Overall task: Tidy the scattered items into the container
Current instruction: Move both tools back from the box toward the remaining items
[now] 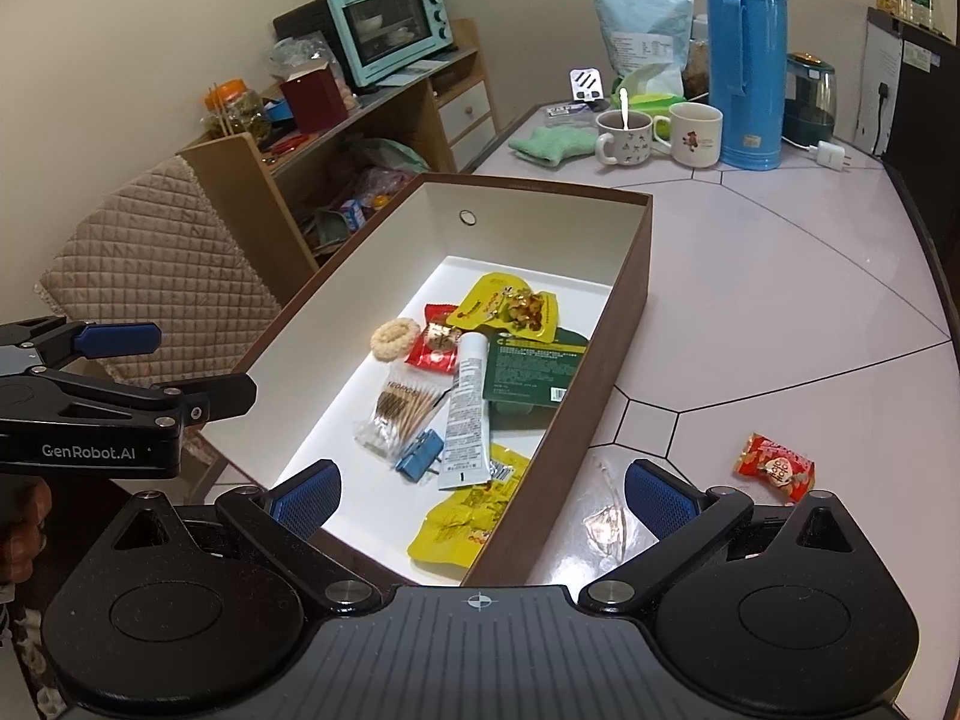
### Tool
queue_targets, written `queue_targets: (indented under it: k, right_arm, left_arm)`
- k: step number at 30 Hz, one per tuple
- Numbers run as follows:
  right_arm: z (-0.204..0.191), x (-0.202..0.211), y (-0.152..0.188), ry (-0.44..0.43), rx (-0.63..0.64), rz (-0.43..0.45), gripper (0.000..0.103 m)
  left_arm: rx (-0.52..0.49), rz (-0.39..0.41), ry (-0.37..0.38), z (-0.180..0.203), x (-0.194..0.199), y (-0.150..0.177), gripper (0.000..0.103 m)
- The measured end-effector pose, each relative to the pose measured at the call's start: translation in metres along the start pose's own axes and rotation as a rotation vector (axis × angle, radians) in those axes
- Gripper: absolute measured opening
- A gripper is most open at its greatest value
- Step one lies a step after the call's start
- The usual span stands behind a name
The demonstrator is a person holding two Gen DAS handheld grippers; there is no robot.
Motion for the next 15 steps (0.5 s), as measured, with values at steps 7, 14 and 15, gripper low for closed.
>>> queue_targets:
  k: [7, 14, 15]
  right_arm:
    - [0.004, 0.004, 0.008, -0.024, 0.016, -0.022, 0.103]
    - [0.013, 0.012, 0.014, -0.037, 0.025, -0.031, 0.103]
    - [0.015, 0.013, 0.015, -0.040, 0.026, -0.031, 0.103]
  left_arm:
    - [0.017, -0.029, -0.001, 0.008, 0.008, 0.015, 0.096]
    - [0.028, -0.062, -0.003, 0.020, 0.016, 0.030, 0.096]
    - [0.027, -0.065, -0.002, 0.023, 0.017, 0.031, 0.096]
Point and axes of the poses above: each gripper's, at about its wrist camera, not at the fingertips, and x roughly against the way its jaws point, z to its right, y to its underside, the point moved 1 cm from there along -x, roughly the way its jaws point, and after that the axes turned 13 degrees about -y, right-handed, at the moved point
